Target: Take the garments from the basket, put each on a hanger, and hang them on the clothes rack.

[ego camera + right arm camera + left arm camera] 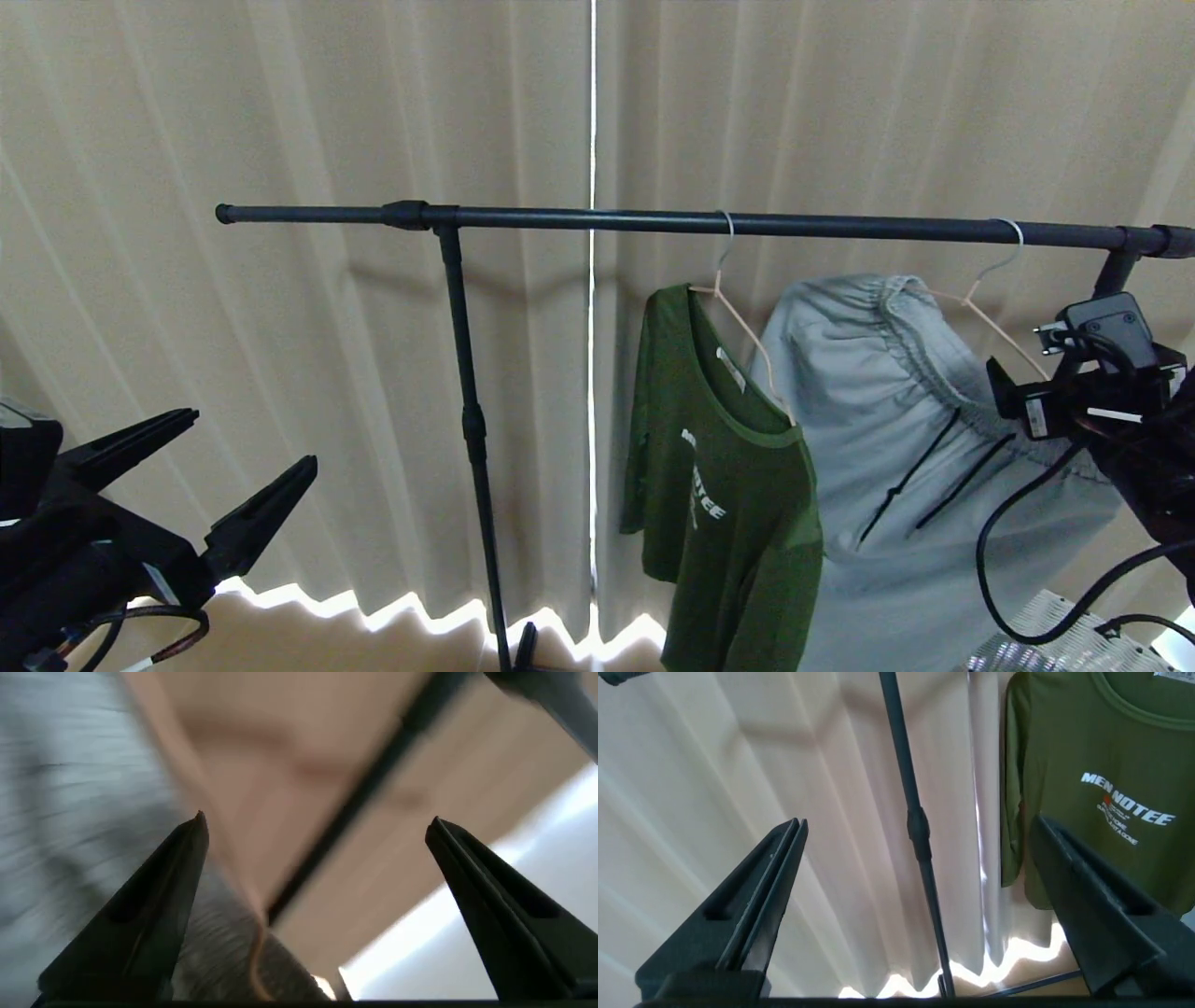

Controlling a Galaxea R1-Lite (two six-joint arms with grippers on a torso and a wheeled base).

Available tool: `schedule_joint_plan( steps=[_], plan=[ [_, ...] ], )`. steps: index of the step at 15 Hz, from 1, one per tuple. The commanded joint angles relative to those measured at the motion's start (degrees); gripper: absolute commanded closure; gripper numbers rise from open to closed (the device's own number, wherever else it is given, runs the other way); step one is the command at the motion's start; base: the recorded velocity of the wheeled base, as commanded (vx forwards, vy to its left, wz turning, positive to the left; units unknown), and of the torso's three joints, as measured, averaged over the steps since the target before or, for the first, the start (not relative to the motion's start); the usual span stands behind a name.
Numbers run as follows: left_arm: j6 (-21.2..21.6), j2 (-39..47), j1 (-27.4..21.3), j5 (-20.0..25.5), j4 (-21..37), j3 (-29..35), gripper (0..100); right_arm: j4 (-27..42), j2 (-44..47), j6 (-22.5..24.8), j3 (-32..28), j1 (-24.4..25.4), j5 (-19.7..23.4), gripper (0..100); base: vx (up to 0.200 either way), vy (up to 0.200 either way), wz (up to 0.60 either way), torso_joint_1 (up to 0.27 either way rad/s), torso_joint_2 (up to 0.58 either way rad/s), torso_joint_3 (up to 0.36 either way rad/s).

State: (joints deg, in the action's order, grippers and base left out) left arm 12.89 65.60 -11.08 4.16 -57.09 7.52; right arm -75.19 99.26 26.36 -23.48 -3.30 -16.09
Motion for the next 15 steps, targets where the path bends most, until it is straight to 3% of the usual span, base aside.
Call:
schedule_joint_plan(
  steps=[1, 5, 8, 12, 15],
  plan=[
    [0.0, 0.1, 1.2, 0.1, 0.0, 0.0, 0, -0.2, -2.9, -0.3, 2.4, -0.1, 1.8, 0, 0.000, 0.000, 0.00, 0.000, 0.00, 0.000],
    [0.0, 0.3, 3.9, 0.1, 0.0, 0.9, 0, -0.3, -6.6, -4.8, 4.1, 0.0, 9.1, 0, 0.000, 0.000, 0.00, 0.000, 0.00, 0.000],
    [0.0, 0.8, 6.9, 0.1, 0.0, 1.8, 0, -6.1, -10.1, -8.6, 7.7, 0.5, 14.2, 0, 0.000, 0.000, 0.00, 0.000, 0.00, 0.000],
    [0.3, 0.8, 7.0, 0.1, 0.0, 0.8, 0, -14.8, -13.7, -9.4, 17.7, 4.9, 14.9, 0, 0.000, 0.000, 0.00, 0.000, 0.00, 0.000],
    [-0.6, -0.9, 7.9, -0.1, 0.0, -0.1, 0, -14.8, -18.7, -11.1, 21.6, 8.0, 14.9, 0, 0.000, 0.000, 0.00, 0.000, 0.00, 0.000]
  ],
)
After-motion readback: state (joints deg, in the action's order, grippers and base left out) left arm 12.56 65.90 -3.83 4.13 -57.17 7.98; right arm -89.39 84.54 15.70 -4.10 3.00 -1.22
